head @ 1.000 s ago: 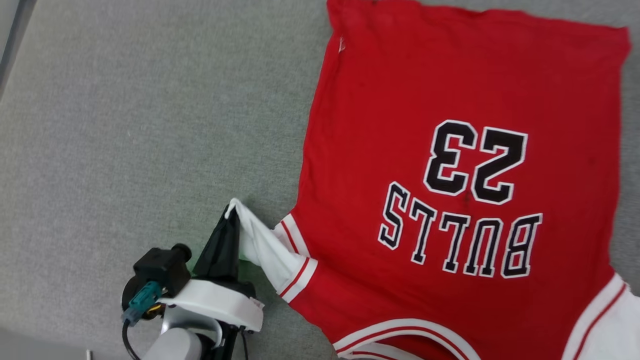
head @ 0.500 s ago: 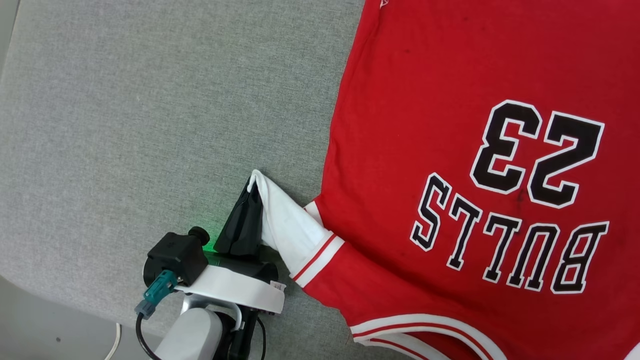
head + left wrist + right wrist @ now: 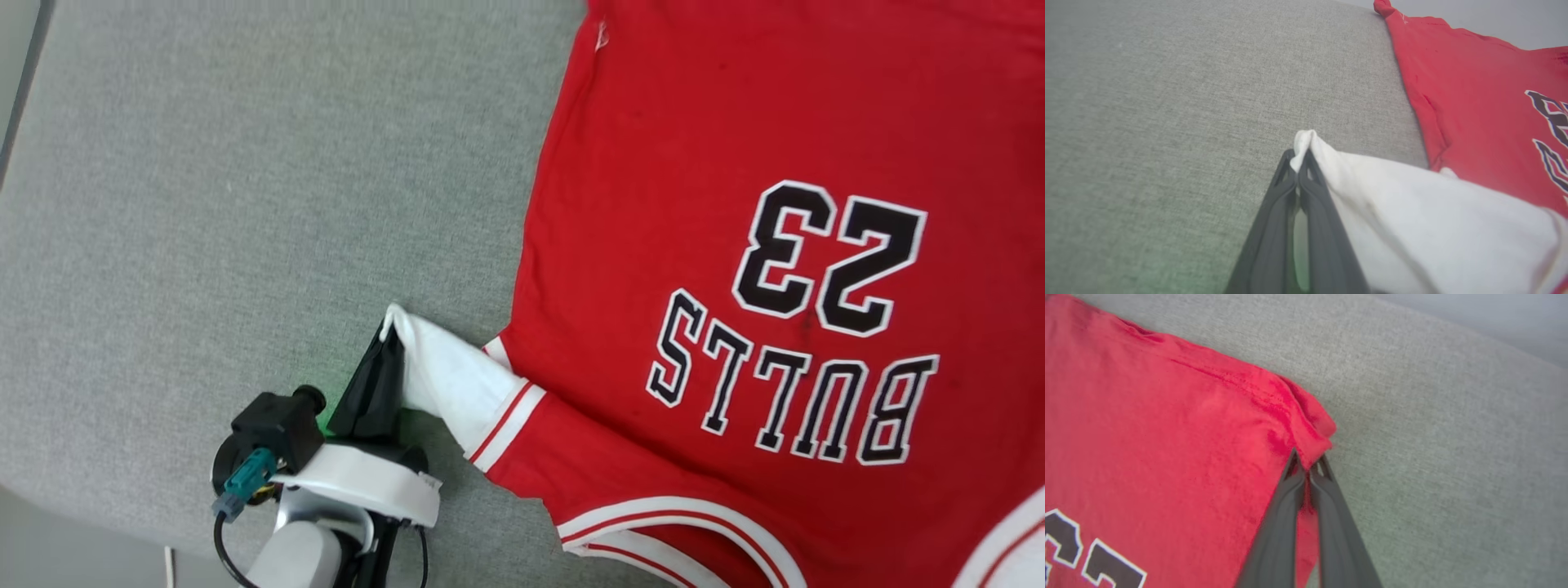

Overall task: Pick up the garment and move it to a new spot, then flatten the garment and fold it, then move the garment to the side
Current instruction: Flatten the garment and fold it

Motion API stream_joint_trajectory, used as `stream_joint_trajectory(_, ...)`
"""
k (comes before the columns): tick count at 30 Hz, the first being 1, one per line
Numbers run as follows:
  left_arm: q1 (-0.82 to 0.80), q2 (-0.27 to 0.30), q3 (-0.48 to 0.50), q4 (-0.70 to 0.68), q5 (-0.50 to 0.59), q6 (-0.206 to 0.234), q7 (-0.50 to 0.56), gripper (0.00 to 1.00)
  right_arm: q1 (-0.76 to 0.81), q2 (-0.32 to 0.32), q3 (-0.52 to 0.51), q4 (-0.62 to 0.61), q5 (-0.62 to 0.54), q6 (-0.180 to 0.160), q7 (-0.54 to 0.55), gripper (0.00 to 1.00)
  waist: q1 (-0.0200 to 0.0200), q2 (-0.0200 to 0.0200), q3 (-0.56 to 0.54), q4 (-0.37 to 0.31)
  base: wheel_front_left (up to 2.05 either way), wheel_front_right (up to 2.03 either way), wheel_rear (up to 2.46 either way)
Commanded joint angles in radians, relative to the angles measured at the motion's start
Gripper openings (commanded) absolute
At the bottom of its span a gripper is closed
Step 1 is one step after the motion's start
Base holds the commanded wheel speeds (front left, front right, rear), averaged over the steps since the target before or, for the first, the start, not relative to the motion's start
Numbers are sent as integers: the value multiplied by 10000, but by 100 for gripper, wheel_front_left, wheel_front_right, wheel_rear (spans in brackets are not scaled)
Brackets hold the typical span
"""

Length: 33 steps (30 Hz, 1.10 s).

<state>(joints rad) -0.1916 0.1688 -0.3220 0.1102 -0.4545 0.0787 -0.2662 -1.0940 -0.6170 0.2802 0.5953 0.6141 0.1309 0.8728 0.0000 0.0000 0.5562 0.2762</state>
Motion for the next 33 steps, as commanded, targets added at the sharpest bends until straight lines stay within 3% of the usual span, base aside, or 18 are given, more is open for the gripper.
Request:
stream_joint_trajectory(1, 198, 59, 65, 73, 49, -41, 35, 0, 181, -55, 184, -167, 142, -6, -212, 0, 0, 0, -472, -306, 0, 0, 0)
stream_joint_trajectory(11, 1096, 439, 394, 396, -68, 89, 44, 0, 2034, -1469, 1201, -1937, 1431, -6, -1920, 0, 0, 0, -2212, -1113, 0, 0, 0)
stream_joint_trajectory(17, 1754, 686, 610, 356, -243, 261, 129, 0, 4266, -2576, 969, -3064, 2019, -8, -2814, 0, 0, 0, -3051, -1547, 0, 0, 0)
stream_joint_trajectory(21, 2201, 814, 778, 250, -347, 406, 129, 0, 6085, -2886, 571, -3683, 2147, -6, -3187, 0, 0, 0, -3439, -1898, 0, 0, 0)
stream_joint_trajectory(27, 2657, 954, 889, 132, -461, 524, 179, 0, 8925, -2597, -431, -4406, 2251, -6, -3515, 0, 0, 0, -3795, -2245, 0, 0, 0)
stream_joint_trajectory(33, 2738, 1043, 902, 68, -491, 538, 234, 0, 11442, -1664, -1511, -4682, 2094, -6, -3580, 0, 0, 0, -3864, -2353, 0, 0, 0)
